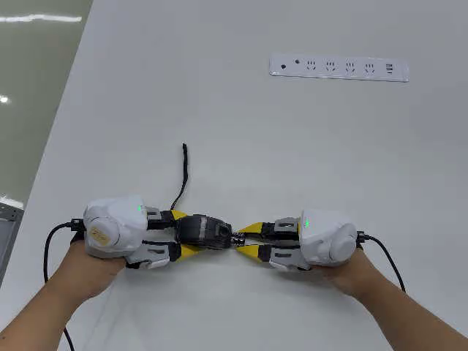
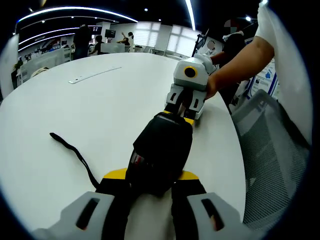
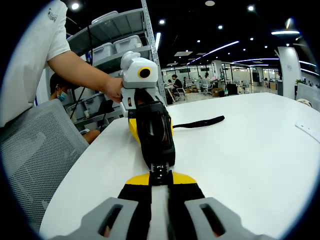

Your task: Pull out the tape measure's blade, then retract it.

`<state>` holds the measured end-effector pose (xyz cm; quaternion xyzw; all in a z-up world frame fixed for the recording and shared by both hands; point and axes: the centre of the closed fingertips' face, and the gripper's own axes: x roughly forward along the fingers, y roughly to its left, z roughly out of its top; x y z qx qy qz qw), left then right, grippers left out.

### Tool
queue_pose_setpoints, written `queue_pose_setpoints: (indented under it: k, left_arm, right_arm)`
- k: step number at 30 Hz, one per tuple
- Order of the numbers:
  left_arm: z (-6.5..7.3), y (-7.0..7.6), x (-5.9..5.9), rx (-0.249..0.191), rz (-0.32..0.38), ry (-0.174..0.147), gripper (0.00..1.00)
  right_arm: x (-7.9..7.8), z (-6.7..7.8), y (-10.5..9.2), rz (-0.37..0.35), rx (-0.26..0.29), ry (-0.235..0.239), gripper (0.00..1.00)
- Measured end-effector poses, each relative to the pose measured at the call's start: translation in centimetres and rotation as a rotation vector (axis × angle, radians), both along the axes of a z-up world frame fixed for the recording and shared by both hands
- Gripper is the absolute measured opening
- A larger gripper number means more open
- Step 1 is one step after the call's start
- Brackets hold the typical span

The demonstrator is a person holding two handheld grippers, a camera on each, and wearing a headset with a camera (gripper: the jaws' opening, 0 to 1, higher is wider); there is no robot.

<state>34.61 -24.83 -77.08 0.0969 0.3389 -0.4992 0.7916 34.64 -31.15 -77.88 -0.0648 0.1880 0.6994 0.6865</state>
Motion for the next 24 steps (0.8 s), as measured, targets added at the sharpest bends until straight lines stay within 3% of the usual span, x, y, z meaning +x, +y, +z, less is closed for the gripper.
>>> queue_pose_setpoints:
  k: [24]
  left_arm:
    - [0.2, -0.2, -0.1, -0.002, 0.000, -0.002, 0.28]
  right_arm:
    - [0.1, 0.1, -1.4, -0.027, 0.000, 0.013, 0.11]
